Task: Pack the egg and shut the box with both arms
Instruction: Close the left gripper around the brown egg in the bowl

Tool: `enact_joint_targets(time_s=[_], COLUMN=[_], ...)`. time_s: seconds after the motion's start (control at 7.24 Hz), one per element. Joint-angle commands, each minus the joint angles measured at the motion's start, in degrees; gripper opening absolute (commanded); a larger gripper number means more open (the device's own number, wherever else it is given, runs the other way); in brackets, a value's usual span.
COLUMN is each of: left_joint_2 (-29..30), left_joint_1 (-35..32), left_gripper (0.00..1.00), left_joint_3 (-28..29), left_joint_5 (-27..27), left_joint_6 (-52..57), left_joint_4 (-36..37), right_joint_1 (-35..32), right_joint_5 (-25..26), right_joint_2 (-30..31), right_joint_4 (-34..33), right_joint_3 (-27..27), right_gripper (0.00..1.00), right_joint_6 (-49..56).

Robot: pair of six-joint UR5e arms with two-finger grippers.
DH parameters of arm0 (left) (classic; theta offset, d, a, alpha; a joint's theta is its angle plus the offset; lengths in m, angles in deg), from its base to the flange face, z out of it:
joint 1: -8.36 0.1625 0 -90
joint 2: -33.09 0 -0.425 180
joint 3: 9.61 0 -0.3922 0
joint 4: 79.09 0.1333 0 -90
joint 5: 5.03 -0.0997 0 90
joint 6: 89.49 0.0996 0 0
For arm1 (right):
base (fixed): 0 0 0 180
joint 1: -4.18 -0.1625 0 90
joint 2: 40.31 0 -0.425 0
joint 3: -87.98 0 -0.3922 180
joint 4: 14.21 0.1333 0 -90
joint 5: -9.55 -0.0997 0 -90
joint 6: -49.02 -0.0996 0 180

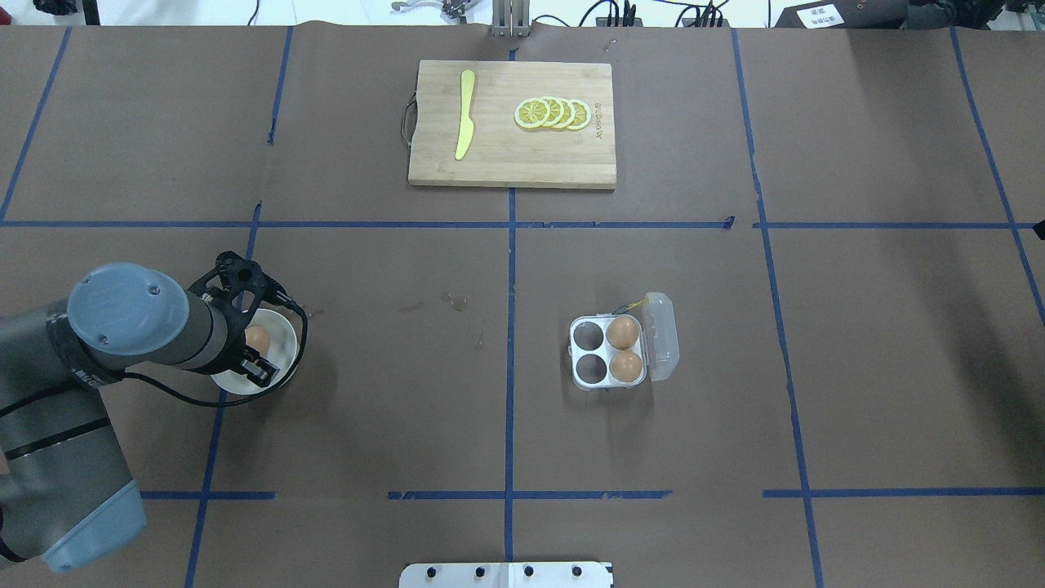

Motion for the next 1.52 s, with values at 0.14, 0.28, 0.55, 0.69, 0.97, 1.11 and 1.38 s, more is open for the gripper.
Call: enact_joint_targets(time_s=[0.14,0.28,0.55,0.69,0.97,1.11,1.38], left_joint_2=[0.02,0.28,0.54,0.54,0.63,0.63,0.37], left_joint_1=[-0.18,-0.09,-0.18,-0.18,-0.61,-0.88,-5.60], left_gripper=[0.73,0.72,0.57,0.16,0.00,0.00,0.00], left_joint_3=[0.31,1.01,1.28,1.19,0.49,0.23,-1.96], left_joint_5=[0.04,0.04,0.04,0.04,0.12,0.21,0.21], left_joint_6=[-0.08,-0.08,-0.08,-0.08,-0.08,-0.08,-0.08], left_joint_4=[0.08,0.08,0.08,0.08,0.08,0.08,0.08], right_joint_1=[0.00,0.00,0.00,0.00,0.00,0.00,0.00], right_joint_5=[0.00,0.00,0.00,0.00,0.00,0.00,0.00], right_joint_2=[0.00,0.00,0.00,0.00,0.00,0.00,0.00], right_joint_4=[0.00,0.00,0.00,0.00,0.00,0.00,0.00], right_joint_3=[-0.01,-0.01,-0.01,-0.01,-0.10,-0.10,-0.27], right_gripper=[1.00,1.00,1.00,1.00,1.00,1.00,1.00], right_joint_6=[-0.01,-0.01,-0.01,-0.01,-0.01,-0.01,-0.10])
